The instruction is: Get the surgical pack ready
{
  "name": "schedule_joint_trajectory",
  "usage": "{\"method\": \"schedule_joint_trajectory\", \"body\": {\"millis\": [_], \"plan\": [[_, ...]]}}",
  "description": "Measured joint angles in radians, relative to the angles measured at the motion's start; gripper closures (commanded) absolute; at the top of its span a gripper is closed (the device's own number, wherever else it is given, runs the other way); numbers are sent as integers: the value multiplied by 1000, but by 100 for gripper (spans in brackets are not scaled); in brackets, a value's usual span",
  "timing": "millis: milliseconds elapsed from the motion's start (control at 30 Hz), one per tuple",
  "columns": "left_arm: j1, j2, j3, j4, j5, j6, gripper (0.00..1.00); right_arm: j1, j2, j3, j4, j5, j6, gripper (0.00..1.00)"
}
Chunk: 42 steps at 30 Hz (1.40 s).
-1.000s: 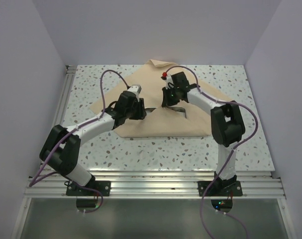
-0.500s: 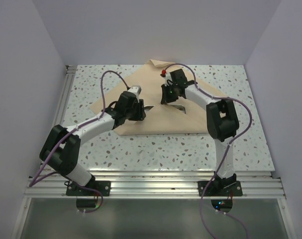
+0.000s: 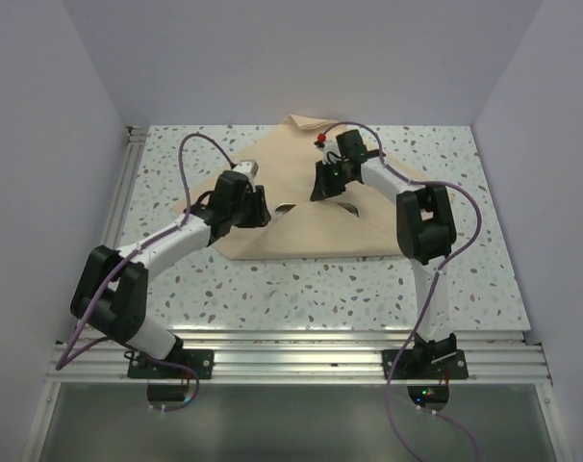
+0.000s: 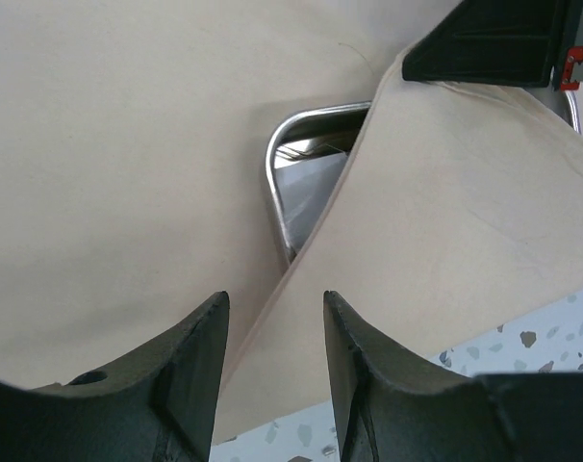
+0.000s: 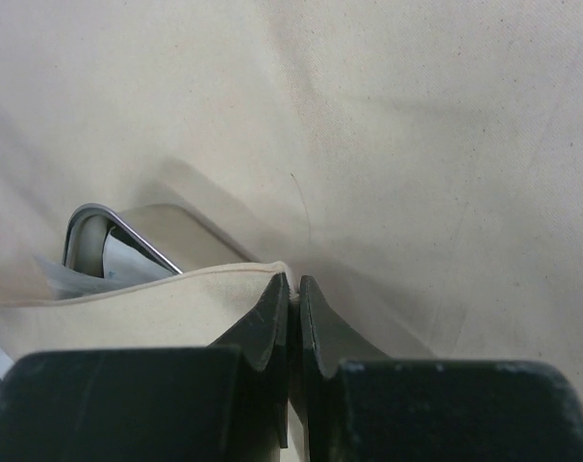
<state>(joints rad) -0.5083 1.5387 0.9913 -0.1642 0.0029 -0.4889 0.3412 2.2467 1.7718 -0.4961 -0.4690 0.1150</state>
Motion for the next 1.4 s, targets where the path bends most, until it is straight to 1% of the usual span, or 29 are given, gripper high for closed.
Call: {"method": "schedule_joint_trajectory", "body": {"millis": [200,400,633,767,967,1067,1200,1400], "plan": [[142,-52,-25,-24,-7,-3,52,-10,27,15,-11,-56,0,100],[228,-105,-43,-52,-41,-24,52,-17,27,-27,24,-114,15,100],[345,-118,-101,-60,-95,-53,50,-21,-30,-192,133,-189,72,100],[435,-126,-150,-61,-135,-61,46,-20,-93,-321,202,-216,117,100],[493,-129,-166,-38,-198,-71,43,-20,-120,-384,245,-235,153,100],[523,-100,-158,-5,-193,-67,43,-20,-123,-392,261,-237,158,100],[567,23,-97,28,-178,-64,44,-20,-126,-399,276,-238,161,100],[597,179,-23,51,-142,-66,48,-20,-127,-413,304,-248,170,100]]}}
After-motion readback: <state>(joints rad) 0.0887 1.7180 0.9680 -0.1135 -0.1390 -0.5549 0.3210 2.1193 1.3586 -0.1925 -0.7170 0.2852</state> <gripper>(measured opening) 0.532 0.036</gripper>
